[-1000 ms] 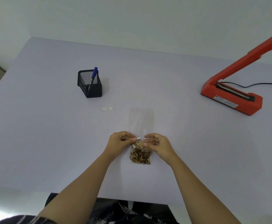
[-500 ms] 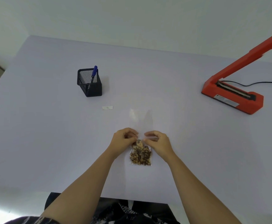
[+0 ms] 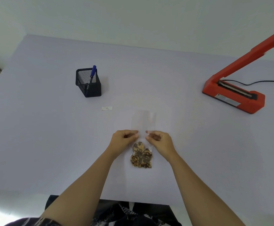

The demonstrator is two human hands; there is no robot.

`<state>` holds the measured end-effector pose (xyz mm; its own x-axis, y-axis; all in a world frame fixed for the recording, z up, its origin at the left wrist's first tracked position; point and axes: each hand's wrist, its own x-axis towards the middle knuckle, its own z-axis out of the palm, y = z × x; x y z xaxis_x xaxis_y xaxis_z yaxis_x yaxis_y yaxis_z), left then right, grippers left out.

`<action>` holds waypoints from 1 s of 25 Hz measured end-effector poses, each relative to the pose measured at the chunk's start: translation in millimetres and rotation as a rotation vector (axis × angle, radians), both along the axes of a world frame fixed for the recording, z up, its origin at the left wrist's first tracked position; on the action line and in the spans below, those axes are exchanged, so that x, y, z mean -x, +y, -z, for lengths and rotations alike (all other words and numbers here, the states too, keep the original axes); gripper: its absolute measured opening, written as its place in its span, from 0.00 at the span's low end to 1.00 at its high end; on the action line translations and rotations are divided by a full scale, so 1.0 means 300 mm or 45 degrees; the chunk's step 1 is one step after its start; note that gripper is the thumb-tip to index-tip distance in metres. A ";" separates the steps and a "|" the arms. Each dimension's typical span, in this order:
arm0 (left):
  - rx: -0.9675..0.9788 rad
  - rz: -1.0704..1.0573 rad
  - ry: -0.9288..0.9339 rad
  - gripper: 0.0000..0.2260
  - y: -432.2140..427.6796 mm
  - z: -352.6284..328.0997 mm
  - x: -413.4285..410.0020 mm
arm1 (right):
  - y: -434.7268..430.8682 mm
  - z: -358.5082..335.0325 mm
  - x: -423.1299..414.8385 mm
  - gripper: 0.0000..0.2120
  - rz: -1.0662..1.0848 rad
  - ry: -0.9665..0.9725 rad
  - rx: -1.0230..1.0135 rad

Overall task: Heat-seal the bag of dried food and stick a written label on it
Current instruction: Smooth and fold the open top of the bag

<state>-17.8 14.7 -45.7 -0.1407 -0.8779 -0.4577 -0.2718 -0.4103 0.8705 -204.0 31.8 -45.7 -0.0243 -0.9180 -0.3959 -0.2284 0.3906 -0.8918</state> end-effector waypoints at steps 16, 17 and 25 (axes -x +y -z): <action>0.847 0.525 -0.692 0.04 0.002 0.057 0.032 | -0.003 0.018 0.002 0.08 -0.555 0.734 0.495; 0.822 0.548 -0.696 0.05 -0.006 0.060 0.026 | -0.008 0.020 0.003 0.08 -0.541 0.729 0.482; 0.802 0.710 -0.790 0.12 -0.054 0.056 0.035 | -0.060 0.031 0.009 0.08 -0.459 0.729 0.396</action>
<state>-28.2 -1.6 -62.6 -0.4960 -0.8655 -0.0702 -0.7556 0.3904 0.5259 -206.7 13.9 -54.9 0.1751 -0.9756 -0.1322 -0.7567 -0.0475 -0.6520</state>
